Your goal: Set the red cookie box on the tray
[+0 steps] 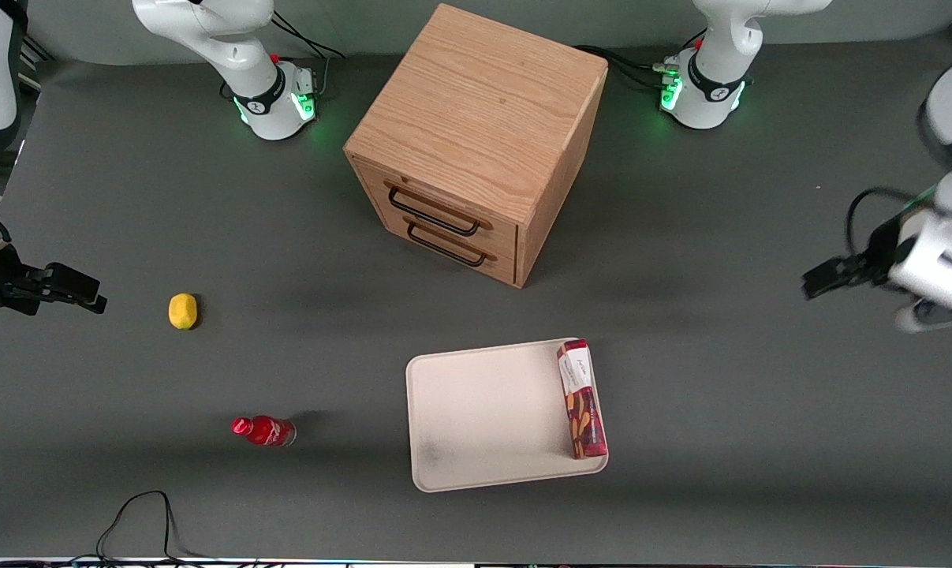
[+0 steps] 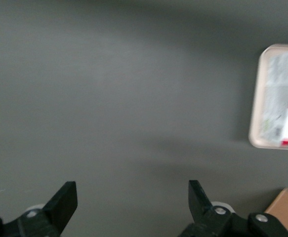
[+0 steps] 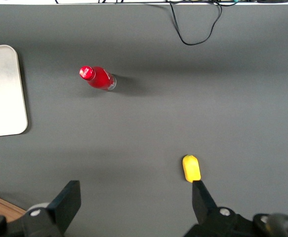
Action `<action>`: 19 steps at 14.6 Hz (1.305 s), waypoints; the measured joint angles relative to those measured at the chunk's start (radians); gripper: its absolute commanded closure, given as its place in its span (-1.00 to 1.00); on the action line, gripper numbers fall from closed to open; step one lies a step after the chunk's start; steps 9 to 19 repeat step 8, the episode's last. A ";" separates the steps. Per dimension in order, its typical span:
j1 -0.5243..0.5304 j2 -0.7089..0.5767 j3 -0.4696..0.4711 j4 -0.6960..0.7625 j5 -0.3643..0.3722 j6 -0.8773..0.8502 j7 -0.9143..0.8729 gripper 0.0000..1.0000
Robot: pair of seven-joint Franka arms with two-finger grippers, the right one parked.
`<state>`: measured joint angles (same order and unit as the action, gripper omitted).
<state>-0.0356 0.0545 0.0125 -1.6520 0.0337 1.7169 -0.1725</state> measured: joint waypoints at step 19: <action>0.068 -0.165 -0.007 -0.097 0.005 -0.022 0.205 -1.00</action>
